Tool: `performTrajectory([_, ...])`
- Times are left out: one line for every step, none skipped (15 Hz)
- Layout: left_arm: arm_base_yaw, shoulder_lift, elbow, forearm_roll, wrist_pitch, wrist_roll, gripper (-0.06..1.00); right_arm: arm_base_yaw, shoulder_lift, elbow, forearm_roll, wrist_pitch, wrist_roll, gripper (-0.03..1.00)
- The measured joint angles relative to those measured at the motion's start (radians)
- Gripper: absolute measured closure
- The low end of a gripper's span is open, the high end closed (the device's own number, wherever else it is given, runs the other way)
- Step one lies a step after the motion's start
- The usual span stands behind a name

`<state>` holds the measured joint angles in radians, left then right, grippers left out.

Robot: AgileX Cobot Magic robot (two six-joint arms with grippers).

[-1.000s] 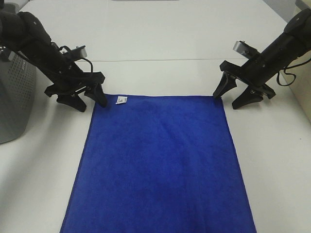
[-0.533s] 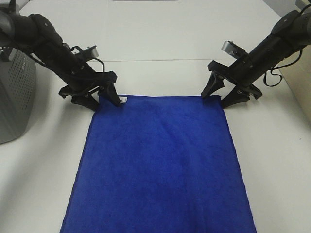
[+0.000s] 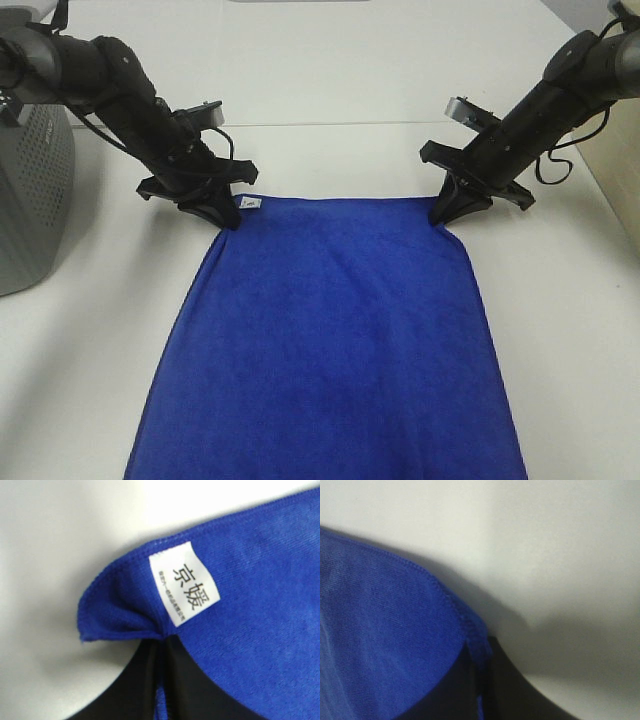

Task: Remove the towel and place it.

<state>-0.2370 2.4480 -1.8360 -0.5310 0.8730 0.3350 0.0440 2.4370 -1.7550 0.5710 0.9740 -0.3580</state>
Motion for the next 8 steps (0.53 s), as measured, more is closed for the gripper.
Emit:
performTrajectory([0.0,0.0,0.0,0.0,0.0,0.01,0.93,0.0,0.0,0.0,0.0,-0.001,-0.001,0.95])
performTrajectory([0.0,0.0,0.0,0.0,0.0,0.02,0.93,0.0,0.0,0.0,0.0,-0.004,-0.001,0.95])
performTrajectory([0.0,0.0,0.0,0.0,0.0,0.032,0.93,0.0,-0.003,0.0,0.001,-0.009,-0.002,0.95])
performTrajectory([0.0,0.0,-0.008,0.003,0.002,0.043,0.93,0.0,-0.007,0.003,0.001,-0.033,-0.005,0.95])
performTrajectory([0.0,0.0,-0.022,0.018,0.005,0.048,0.93,0.002,-0.018,0.008,-0.004,-0.068,-0.024,0.95])
performTrajectory([-0.003,0.005,-0.047,0.043,0.004,0.052,0.93,0.003,-0.027,0.006,-0.024,-0.125,-0.05,0.95])
performTrajectory([-0.004,0.013,-0.083,0.066,-0.003,0.052,0.93,0.003,-0.028,-0.012,-0.051,-0.163,-0.079,0.95])
performTrajectory([-0.004,0.016,-0.123,0.078,-0.018,0.055,0.93,0.003,-0.027,-0.041,-0.073,-0.188,-0.103,0.95])
